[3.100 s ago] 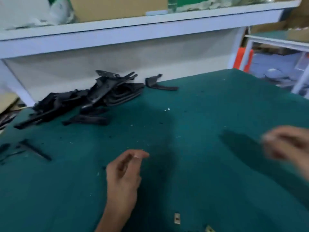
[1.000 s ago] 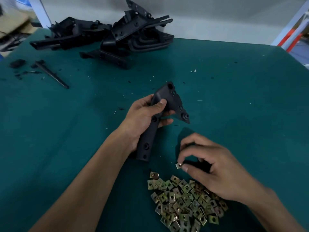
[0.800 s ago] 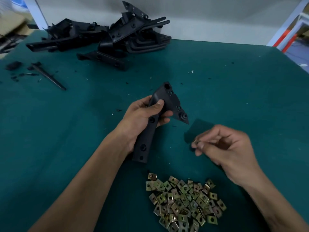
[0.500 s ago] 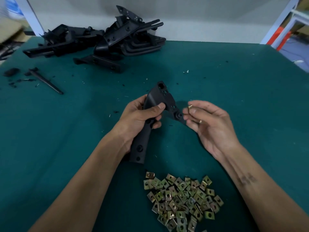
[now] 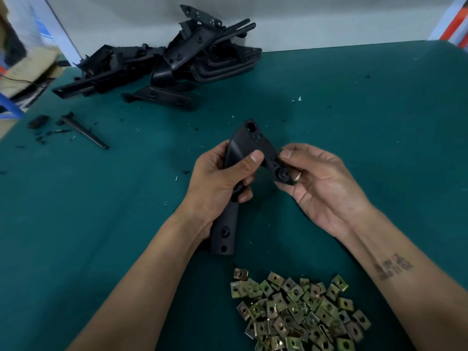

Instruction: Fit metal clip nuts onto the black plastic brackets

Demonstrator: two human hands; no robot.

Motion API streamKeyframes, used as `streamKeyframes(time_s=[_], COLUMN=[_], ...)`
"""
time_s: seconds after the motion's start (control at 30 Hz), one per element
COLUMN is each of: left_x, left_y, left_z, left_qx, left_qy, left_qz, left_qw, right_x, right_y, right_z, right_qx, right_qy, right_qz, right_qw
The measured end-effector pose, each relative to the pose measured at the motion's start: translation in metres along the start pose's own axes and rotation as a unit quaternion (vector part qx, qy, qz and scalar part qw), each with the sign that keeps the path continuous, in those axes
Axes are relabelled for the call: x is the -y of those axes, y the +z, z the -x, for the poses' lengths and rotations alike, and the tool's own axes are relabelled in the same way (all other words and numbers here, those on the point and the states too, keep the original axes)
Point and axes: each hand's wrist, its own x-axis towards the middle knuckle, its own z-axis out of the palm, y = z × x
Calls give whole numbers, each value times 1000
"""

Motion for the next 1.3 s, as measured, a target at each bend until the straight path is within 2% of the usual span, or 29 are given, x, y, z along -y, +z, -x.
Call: streamKeyframes(time_s=[0.37,0.57,0.7,0.93,1.1,1.2,1.3], left_x=[0,3,3,3,3,3,2], left_y=[0,-1,-1,-2,-4,-5,-5], left_z=[1,-1,-1,-1,1,4,4], left_qx=[-17,-21,-22,-1,26,45,40], left_qy=[13,15,19,9,10,15,13], left_qz=[-31,-45,-52,-45,-36,-23,-21], left_qw=[999,999,998,999,999,999,999], right_x=[-10,-7,-14,-4,-4,0,15], right_y=[10,14,21,17,17,14,5], right_z=[11,13,12,15,18,21,19], right_qx=[-68,-84,-115,-86,-5,58,77], right_qy=[20,-23,1,-32,-41,-29,-20], right_qz=[-70,-47,-86,-17,-10,45,88], right_qw=[995,995,990,996,999,997,993])
